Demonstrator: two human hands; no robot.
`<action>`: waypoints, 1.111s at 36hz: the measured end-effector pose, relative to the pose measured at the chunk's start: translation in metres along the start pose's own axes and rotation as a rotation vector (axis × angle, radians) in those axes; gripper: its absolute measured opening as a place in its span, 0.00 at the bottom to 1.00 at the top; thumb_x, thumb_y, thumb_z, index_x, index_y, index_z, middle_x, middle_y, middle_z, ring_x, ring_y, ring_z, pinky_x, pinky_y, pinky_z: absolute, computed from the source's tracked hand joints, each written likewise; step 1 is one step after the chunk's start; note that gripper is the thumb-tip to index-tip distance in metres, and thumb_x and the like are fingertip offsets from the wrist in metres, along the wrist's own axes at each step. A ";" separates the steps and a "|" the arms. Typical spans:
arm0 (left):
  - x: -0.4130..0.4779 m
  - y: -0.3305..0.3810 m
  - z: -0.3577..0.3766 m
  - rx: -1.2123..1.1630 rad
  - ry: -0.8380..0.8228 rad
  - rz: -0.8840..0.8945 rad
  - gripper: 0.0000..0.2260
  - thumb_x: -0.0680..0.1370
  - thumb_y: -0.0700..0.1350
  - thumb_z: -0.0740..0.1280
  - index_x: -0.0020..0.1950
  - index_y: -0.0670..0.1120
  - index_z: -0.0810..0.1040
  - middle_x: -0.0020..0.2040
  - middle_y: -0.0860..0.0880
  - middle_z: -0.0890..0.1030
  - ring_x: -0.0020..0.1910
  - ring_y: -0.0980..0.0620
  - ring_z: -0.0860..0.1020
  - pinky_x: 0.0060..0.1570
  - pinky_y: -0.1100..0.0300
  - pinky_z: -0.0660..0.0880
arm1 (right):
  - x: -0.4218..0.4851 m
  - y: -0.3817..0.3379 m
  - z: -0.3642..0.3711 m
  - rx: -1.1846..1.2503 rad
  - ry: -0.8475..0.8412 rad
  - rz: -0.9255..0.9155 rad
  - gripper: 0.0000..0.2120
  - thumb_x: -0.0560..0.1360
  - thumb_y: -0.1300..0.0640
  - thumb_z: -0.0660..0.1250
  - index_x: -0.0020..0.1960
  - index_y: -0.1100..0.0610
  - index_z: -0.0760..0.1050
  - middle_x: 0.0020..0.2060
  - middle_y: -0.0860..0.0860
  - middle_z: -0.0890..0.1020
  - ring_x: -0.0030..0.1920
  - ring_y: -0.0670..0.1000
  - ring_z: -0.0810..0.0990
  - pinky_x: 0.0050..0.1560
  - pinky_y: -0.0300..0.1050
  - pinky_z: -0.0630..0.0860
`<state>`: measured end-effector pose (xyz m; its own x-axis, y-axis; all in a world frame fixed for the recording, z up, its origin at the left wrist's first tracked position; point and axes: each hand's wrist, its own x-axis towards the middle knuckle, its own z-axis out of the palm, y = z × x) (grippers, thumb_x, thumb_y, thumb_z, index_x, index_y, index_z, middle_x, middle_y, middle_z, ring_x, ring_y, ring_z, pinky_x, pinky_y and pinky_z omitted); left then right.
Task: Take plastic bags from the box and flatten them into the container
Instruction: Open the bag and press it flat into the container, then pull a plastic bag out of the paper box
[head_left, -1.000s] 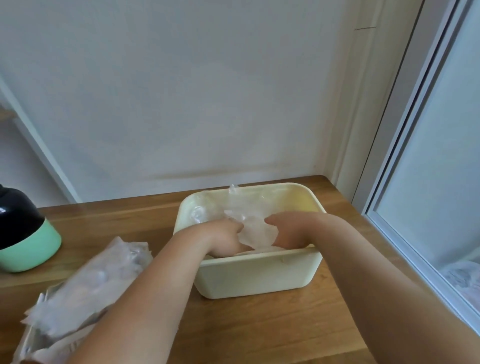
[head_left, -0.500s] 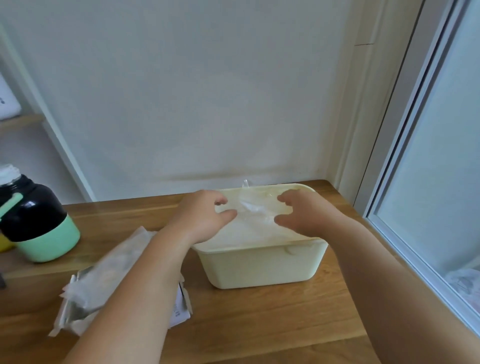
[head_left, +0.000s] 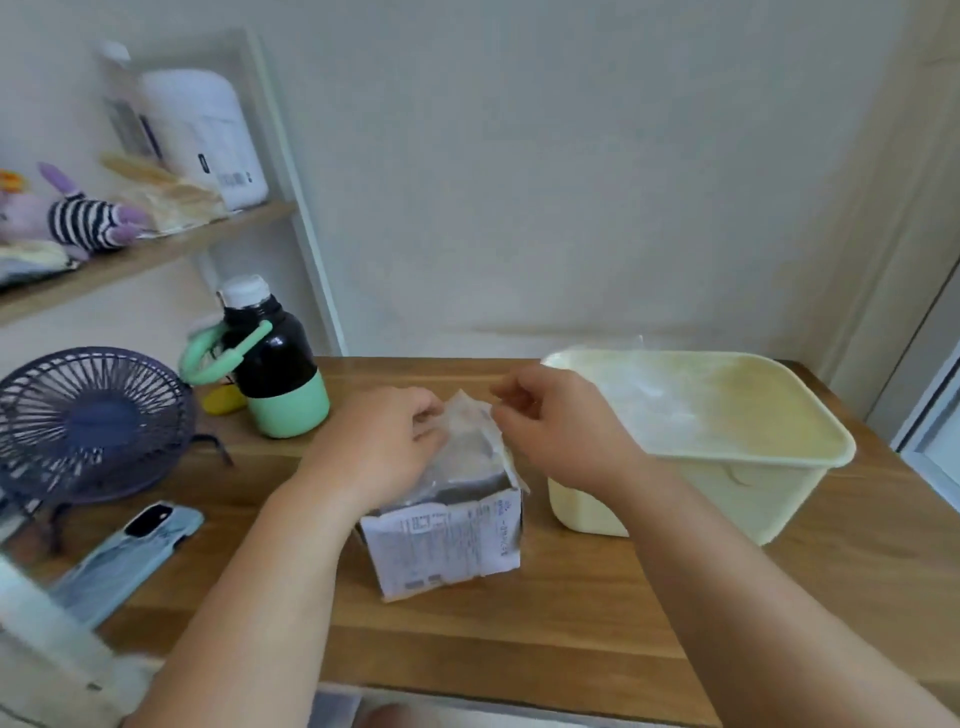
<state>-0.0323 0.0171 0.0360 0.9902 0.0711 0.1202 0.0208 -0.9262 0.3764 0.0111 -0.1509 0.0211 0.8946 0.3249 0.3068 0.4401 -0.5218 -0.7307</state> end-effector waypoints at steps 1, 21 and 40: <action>-0.003 -0.003 0.001 0.039 -0.024 -0.023 0.14 0.80 0.51 0.64 0.66 0.53 0.75 0.58 0.55 0.77 0.57 0.55 0.76 0.57 0.56 0.75 | 0.000 0.000 0.008 -0.007 -0.031 0.006 0.11 0.76 0.59 0.64 0.57 0.54 0.78 0.38 0.38 0.75 0.40 0.38 0.75 0.41 0.27 0.69; -0.003 -0.017 0.024 -0.425 0.150 0.131 0.07 0.75 0.44 0.71 0.46 0.57 0.78 0.42 0.60 0.80 0.44 0.66 0.77 0.41 0.73 0.71 | 0.005 0.007 0.038 -0.071 -0.268 0.017 0.13 0.74 0.55 0.67 0.59 0.51 0.75 0.43 0.47 0.79 0.42 0.47 0.78 0.39 0.38 0.74; -0.014 -0.006 0.031 -0.471 -0.152 0.040 0.33 0.72 0.70 0.44 0.72 0.60 0.66 0.68 0.59 0.73 0.67 0.59 0.69 0.60 0.61 0.61 | 0.011 0.004 0.019 0.576 -0.020 0.124 0.08 0.79 0.63 0.59 0.51 0.65 0.75 0.40 0.55 0.79 0.38 0.49 0.77 0.38 0.39 0.78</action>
<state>-0.0417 0.0105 0.0038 0.9986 -0.0487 0.0210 -0.0479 -0.6568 0.7525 0.0212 -0.1347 0.0102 0.9326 0.3065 0.1906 0.2147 -0.0464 -0.9756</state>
